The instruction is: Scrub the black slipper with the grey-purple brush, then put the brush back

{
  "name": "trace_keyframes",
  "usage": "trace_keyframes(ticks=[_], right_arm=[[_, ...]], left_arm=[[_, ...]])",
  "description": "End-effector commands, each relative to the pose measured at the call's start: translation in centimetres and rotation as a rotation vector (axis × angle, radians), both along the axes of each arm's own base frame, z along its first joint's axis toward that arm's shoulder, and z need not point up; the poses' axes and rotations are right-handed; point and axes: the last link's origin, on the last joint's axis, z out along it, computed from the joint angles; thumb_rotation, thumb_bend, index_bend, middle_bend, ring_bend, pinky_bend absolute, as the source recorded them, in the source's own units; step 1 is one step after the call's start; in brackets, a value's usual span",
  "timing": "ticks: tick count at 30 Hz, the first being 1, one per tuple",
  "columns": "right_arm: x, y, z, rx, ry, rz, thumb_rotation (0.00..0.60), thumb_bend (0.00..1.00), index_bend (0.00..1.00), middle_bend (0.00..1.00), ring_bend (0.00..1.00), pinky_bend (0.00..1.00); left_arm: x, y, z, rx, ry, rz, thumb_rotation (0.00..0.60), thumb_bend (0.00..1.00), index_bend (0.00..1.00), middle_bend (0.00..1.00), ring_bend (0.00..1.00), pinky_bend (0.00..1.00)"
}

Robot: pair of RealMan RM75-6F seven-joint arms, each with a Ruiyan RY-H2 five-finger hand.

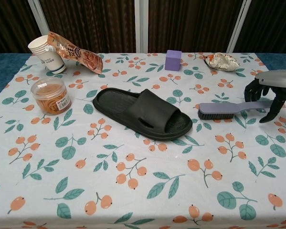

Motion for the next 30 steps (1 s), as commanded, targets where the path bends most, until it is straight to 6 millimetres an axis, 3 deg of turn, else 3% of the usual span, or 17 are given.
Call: trace_keyframes(ticks=[1,5,22,26,30], right_arm=[[-0.1,0.0,-0.5,0.019,-0.005,-0.018,0.600,0.01,0.46,0.47,0.32,0.29],[0.2,0.0,-0.9,0.036,-0.031,-0.039,0.600,0.01,0.49,0.49,0.36,0.33],[1.5,-1.4,-0.5,0.078,-0.129,-0.119,0.600,0.04,0.72,0.70,0.70,0.82],[1.9,-1.5,-0.7,0.081,-0.101,-0.094,0.600,0.08,0.80,0.73,0.75,0.88],[2.1,-1.2,-1.2,0.091,-0.071,-0.075,0.600,0.18,0.90,0.77,0.80,0.94]], left_arm=[[-0.1,-0.1,0.0,0.000,0.000,0.004,0.600,0.13,0.14,0.10,0.07,0.12],[-0.3,-0.2,0.1,0.005,0.000,0.009,0.600,0.13,0.14,0.10,0.07,0.12],[-0.5,-0.4,0.1,0.021,-0.011,0.015,0.600,0.13,0.14,0.10,0.07,0.12],[-0.6,-0.3,0.0,0.022,-0.019,0.019,0.600,0.13,0.14,0.10,0.07,0.12],[-0.7,-0.1,-0.1,0.025,-0.024,0.019,0.600,0.13,0.14,0.10,0.07,0.12]])
